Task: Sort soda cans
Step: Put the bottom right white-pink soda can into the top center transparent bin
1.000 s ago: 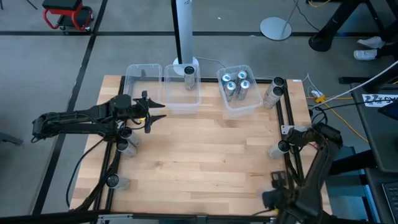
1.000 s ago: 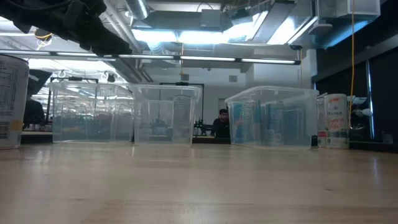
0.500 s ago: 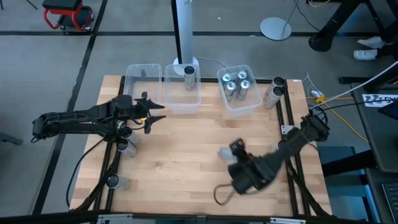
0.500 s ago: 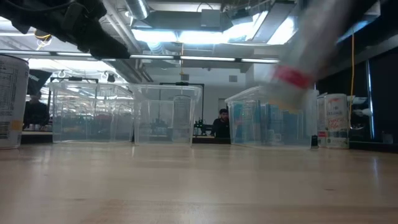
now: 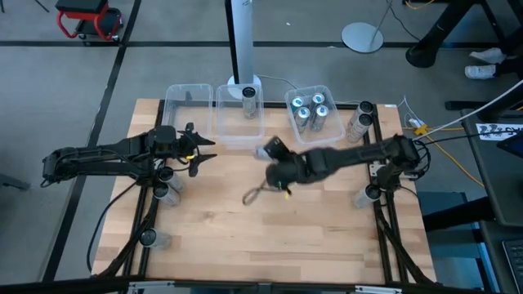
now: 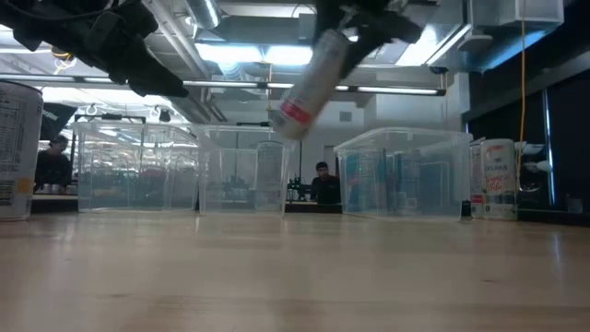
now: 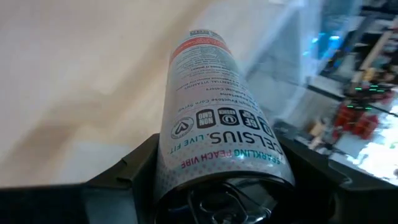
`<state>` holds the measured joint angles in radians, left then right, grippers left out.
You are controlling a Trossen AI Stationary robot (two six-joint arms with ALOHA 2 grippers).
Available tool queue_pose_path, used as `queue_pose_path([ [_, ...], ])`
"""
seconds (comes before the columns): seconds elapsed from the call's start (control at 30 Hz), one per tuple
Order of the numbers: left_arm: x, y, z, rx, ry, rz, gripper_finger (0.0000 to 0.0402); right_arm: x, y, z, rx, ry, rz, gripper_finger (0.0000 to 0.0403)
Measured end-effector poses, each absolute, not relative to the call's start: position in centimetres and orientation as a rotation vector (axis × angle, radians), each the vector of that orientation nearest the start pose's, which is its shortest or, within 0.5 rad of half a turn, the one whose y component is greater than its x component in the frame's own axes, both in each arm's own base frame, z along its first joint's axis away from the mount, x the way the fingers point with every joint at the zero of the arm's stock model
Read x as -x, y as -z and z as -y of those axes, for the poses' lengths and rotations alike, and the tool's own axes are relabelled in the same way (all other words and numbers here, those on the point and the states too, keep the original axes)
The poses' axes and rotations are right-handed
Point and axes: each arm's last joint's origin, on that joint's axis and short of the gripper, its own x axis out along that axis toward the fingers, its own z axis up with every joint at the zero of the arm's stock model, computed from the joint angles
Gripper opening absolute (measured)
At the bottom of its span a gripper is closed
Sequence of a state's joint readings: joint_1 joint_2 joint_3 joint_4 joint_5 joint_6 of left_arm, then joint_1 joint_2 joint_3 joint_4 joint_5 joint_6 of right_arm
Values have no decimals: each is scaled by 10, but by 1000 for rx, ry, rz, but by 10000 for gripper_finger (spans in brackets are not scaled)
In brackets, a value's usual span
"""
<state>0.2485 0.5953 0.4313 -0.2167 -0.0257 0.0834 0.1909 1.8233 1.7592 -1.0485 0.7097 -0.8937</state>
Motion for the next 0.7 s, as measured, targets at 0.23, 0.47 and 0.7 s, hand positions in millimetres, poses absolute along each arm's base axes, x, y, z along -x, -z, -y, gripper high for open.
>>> queue_pose_path([
  [0.23,-140,-239,-36,-78,-252,-350,200,-381,-363,-23,1351,-12,-1091,246],
  [0.47,-150,-252,-39,-105,-262,-195,200,-390,-376,-1,1403,20,-1016,246],
  [0.7,-168,-255,-44,-295,-259,-137,197,-393,-378,26,1385,12,-979,246],
])
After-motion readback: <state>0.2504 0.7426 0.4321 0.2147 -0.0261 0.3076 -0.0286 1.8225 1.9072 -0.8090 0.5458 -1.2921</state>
